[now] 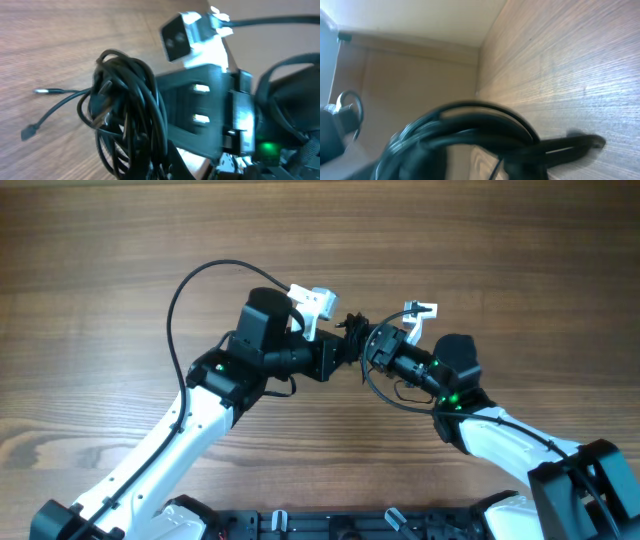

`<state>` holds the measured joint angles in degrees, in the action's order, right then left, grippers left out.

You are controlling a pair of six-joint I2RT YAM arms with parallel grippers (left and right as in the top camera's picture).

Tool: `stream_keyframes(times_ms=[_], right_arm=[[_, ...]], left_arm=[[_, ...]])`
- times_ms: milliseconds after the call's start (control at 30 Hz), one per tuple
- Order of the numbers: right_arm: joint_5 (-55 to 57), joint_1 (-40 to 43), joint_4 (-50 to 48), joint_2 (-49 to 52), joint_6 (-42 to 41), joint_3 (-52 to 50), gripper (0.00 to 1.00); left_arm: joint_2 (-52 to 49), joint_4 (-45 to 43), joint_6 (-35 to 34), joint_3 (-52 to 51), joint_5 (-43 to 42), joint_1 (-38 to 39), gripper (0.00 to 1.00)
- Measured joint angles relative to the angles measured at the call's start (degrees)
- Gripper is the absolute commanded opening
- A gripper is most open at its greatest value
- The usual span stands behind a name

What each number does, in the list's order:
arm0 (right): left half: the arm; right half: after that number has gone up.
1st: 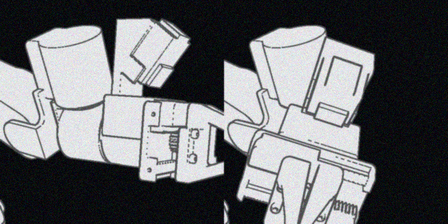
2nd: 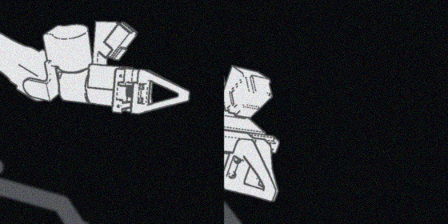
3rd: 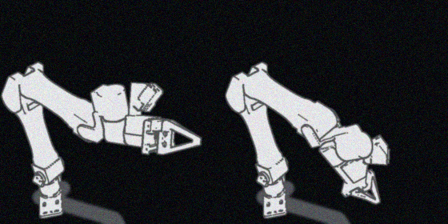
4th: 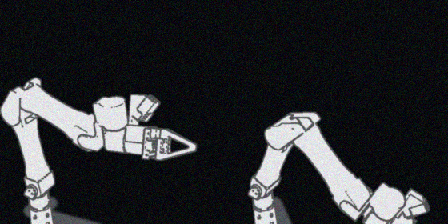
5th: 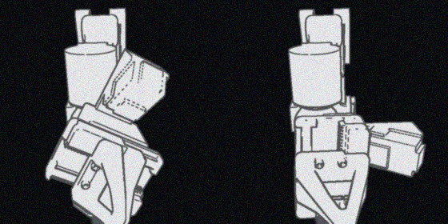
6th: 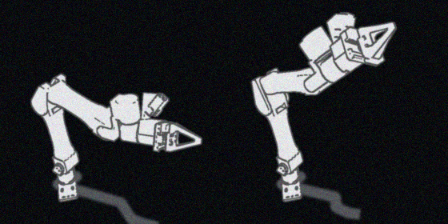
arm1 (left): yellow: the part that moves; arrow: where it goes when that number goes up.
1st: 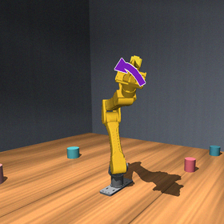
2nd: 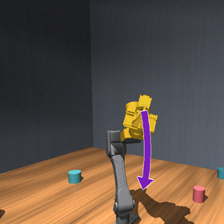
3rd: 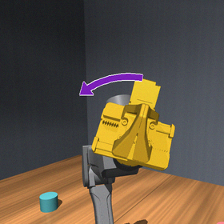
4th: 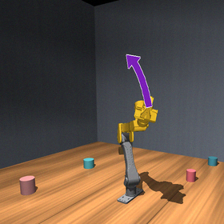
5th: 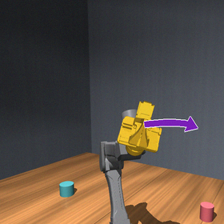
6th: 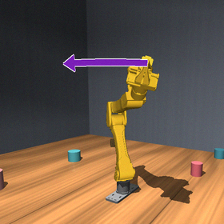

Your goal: Untangle cables

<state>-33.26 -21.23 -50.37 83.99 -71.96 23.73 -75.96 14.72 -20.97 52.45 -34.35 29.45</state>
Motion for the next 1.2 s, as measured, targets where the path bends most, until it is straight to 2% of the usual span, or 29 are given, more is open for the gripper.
stream_keyframes(times_ms=[100, 133, 200, 267, 300, 400, 533, 633, 733, 800, 867, 967, 1200], right_arm=[[-5.9, 7.1, 0.6, -0.1, 1.7, 0.0, 0.90], [-7.5, 10.0, 0.5, -0.1, 1.8, 0.0, 0.91], [-13.1, 13.4, 0.6, 0.0, 3.4, 0.0, 0.78], [-17.4, 14.6, 0.5, 0.0, 7.2, 0.0, 0.43], [-19.4, 14.6, 0.5, 0.0, 9.0, 0.0, 0.31], [-27.5, 14.6, 0.2, 0.0, 12.1, 0.0, 0.29], [-35.5, 14.6, -3.3, 0.0, 9.6, 0.0, 0.47], [-36.5, 14.2, -12.7, 0.0, 5.0, 0.0, 0.50], [-32.3, 11.0, -10.6, 0.0, 3.9, 0.0, 0.47], [-26.9, 8.7, -4.4, 0.0, 4.3, 0.0, 0.32], [-22.3, 8.1, 0.0, 0.0, 4.3, 0.1, 0.25], [-18.1, 8.1, 0.2, 0.1, 3.0, 0.0, 0.08], [-15.7, 8.1, -1.8, 0.1, 0.0, 0.0, 0.06]], left_arm=[[0.0, -0.7, 0.1, 0.0, -2.0, -4.1, 0.04], [0.0, -0.8, -0.1, 0.0, -3.1, -5.6, 0.04], [0.0, -0.9, -2.0, 0.0, -4.0, -7.3, 0.04], [0.0, -0.9, -2.8, 0.0, -4.7, -7.8, 0.04], [0.0, -0.9, -3.1, 0.0, -4.9, -7.8, 0.04], [0.0, -1.3, -3.4, 0.0, -5.2, -7.8, 0.04], [0.0, -1.9, -3.6, 0.0, -4.9, -7.8, 0.04], [0.0, -1.9, -3.5, 0.0, -3.4, -7.3, 0.04], [-0.7, -2.4, -3.5, 0.0, -2.3, -5.3, 0.04], [-1.5, -3.5, -3.5, 0.0, -1.9, -4.4, 0.04], [-1.7, -3.7, -3.5, 0.0, -1.5, -4.4, 0.04], [-1.7, -3.7, -3.5, 0.0, -1.5, -4.4, 0.04], [-1.7, -3.7, -3.3, 0.0, -1.5, -2.4, 0.04]])
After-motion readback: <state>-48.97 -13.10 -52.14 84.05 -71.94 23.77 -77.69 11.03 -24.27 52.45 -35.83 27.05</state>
